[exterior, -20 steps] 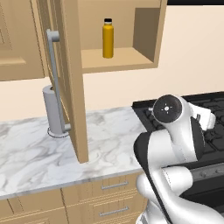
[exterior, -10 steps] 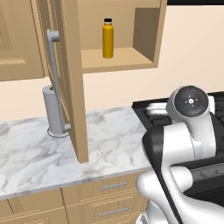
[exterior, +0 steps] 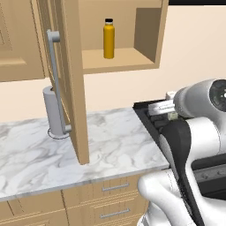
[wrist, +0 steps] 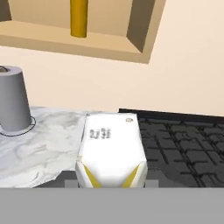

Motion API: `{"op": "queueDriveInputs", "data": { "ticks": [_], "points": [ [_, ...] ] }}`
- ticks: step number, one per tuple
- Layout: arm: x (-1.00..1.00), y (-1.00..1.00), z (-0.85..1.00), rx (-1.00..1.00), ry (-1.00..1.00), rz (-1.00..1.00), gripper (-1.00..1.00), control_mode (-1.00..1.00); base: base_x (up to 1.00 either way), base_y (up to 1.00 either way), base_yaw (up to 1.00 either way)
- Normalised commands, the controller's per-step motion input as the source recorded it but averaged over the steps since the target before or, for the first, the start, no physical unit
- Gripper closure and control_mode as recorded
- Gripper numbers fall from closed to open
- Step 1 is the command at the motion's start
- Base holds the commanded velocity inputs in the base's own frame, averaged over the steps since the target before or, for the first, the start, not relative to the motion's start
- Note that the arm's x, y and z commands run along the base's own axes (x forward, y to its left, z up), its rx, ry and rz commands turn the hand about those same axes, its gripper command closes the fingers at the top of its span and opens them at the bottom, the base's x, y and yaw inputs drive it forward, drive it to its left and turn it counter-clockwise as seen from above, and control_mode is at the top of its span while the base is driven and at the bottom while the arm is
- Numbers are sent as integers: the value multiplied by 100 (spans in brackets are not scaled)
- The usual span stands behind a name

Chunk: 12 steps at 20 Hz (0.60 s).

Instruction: Sort all alcoholic drinks to one cabinet, and non-alcoholic drinks to the other.

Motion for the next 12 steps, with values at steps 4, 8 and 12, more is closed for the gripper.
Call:
{"op": "queueDriveInputs", "data": {
  "ticks": [4,8,12],
  "points": [
    [25,40,40,0,7,26,100,-100,0,0,0],
    [26,52,27,0,7,23,100,-100,0,0,0],
    [24,50,19,0,3,21,100,-100,0,0,0]
  ]
}}
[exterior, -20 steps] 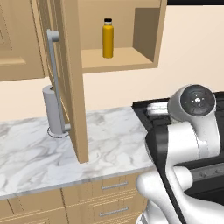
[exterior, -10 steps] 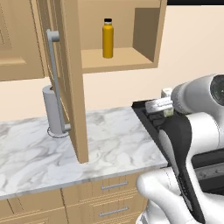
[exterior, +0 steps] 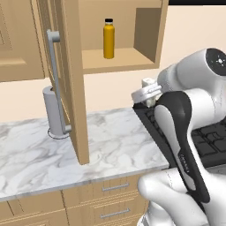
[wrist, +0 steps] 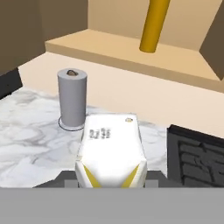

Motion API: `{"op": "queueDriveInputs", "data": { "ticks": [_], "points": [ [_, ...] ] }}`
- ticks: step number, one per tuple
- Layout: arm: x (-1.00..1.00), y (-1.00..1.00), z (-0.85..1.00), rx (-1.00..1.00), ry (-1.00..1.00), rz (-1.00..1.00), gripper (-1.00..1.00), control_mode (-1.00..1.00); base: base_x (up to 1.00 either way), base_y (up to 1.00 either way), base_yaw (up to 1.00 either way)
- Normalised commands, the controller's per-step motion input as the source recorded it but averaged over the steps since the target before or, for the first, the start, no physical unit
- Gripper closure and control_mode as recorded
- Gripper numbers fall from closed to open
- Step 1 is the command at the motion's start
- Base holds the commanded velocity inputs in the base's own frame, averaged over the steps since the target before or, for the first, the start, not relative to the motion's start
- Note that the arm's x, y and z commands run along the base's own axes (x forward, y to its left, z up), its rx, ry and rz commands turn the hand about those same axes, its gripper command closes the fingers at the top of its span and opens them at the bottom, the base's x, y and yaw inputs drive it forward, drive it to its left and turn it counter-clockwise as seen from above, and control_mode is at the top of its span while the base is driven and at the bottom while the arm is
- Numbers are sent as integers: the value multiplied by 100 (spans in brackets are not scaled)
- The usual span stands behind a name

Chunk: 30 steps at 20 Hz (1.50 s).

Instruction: Sort all alcoholic drinks to one cabinet, and non-alcoholic drinks to the other.

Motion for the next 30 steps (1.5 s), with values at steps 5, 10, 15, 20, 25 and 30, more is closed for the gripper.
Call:
{"op": "queueDriveInputs", "data": {
  "ticks": [5,10,15,20,25,30],
  "points": [
    [23,49,12,0,1,21,100,-100,0,0,0],
    [5,22,0,-1,0,5,100,-100,0,0,0],
    [4,1,3,1,-3,0,100,-100,0,0,0],
    [14,7,13,1,-5,0,100,-100,0,0,0],
    [22,9,13,0,-1,0,100,-100,0,0,0],
    [29,2,15,2,-5,0,100,-100,0,0,0]
  ]
}}
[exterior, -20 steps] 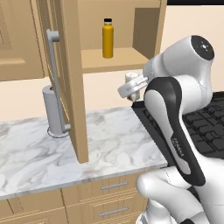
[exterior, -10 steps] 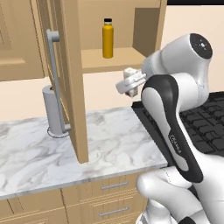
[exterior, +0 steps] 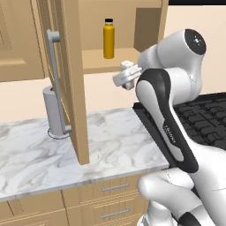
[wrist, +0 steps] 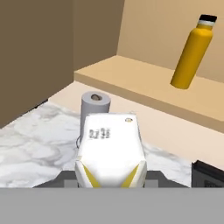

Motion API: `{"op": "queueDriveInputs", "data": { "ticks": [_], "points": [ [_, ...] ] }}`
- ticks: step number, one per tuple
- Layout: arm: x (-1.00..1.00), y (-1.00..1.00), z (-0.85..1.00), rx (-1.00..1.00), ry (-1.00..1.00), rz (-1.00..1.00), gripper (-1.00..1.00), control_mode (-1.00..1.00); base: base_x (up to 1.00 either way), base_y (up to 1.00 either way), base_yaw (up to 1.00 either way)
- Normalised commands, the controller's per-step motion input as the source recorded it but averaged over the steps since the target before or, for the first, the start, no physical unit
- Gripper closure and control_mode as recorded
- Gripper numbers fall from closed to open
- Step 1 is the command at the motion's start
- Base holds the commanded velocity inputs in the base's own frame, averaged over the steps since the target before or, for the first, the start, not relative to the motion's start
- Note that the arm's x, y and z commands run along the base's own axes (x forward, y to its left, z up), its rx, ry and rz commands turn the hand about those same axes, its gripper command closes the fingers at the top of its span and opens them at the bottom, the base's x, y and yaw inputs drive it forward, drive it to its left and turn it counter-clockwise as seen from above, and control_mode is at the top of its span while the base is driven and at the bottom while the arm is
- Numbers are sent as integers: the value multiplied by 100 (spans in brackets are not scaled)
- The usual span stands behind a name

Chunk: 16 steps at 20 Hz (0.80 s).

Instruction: Sort all alcoholic drinks to one cabinet, and non-alcoholic drinks to the other.

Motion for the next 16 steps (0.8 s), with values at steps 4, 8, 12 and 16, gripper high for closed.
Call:
{"op": "queueDriveInputs", "data": {
  "ticks": [4,8,12,16],
  "points": [
    [26,7,18,1,-8,0,100,-100,0,0,0],
    [26,16,16,0,-8,0,100,-100,0,0,0],
    [27,19,9,0,-7,0,100,-100,0,0,0],
    [33,14,6,1,-7,0,100,-100,0,0,0]
  ]
}}
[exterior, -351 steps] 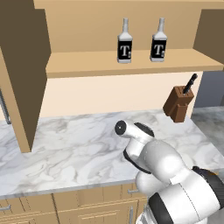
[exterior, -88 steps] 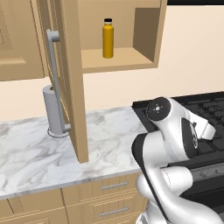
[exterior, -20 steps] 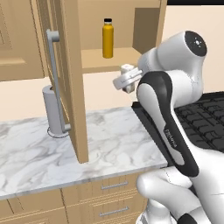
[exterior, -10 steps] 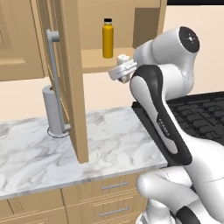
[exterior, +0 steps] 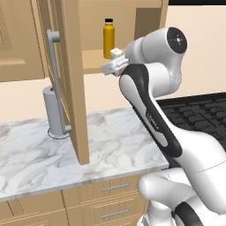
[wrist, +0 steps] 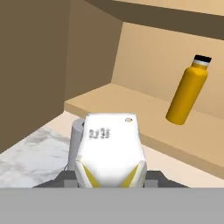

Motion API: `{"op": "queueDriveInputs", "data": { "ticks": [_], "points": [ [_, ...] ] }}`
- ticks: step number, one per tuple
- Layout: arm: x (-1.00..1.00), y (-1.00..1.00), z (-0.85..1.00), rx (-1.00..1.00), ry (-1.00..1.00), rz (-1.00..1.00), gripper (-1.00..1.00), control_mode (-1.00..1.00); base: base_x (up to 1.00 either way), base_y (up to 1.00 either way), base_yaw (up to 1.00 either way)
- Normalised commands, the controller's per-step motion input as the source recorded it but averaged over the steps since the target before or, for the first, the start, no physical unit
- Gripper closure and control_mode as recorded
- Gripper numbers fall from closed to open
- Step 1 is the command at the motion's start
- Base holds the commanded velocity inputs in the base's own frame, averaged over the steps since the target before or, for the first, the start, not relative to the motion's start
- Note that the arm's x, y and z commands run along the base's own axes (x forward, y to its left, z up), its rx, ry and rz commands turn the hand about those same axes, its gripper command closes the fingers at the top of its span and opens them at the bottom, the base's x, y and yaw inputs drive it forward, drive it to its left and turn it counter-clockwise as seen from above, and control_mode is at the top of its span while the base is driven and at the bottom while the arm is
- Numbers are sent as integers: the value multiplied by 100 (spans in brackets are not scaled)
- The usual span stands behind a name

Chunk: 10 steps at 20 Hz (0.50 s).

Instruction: Sort all alcoholic drinks to one cabinet, and non-alcoholic drinks to the other.

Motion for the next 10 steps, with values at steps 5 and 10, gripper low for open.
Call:
{"op": "queueDriveInputs", "data": {
  "ticks": [5,10],
  "points": [
    [35,7,0,1,-4,-1,100,-100,0,0,0],
    [33,8,5,1,-1,-1,100,-100,0,0,0]
  ]
}}
